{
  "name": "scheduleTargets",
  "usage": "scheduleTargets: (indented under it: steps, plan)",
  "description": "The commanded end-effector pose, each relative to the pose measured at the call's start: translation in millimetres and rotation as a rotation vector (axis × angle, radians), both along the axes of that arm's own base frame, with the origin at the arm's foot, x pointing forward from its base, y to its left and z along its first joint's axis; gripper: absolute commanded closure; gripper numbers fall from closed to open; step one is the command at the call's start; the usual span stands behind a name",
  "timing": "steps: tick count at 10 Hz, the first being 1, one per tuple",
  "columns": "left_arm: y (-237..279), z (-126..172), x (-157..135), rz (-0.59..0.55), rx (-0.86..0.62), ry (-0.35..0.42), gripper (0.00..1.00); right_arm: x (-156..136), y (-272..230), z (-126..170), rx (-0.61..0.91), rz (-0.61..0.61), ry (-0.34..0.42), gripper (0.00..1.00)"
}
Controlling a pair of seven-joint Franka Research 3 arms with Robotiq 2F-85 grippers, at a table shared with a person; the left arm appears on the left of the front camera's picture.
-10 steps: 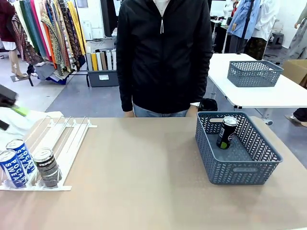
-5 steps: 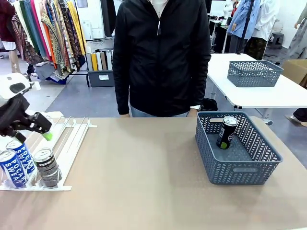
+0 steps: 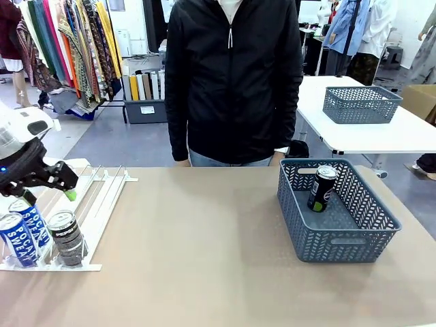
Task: Retrieve and store the cans from the dispenser.
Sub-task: Pick up the last remaining can from one row of the Automatic Can Dispenser and place it in the middle of the table.
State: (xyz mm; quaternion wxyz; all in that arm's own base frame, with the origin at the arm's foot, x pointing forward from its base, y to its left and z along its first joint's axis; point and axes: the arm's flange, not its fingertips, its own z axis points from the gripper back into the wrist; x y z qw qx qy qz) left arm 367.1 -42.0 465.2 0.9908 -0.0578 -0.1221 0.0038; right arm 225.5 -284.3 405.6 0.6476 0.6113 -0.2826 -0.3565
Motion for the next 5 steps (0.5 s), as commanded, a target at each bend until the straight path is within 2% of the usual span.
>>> scheduleTargets:
  steps: [1, 5]
  plan:
    - [-5.0, -24.9, -15.4, 0.012, 0.009, 0.019, 0.00, -2.0, 1.2, 4.1, 0.003, 0.004, 0.000, 0.00]
    - [-16.4, -60.5, -13.4, 0.003, 0.028, 0.121, 0.00, -2.0, 1.2, 4.1, 0.003, 0.004, 0.000, 0.00]
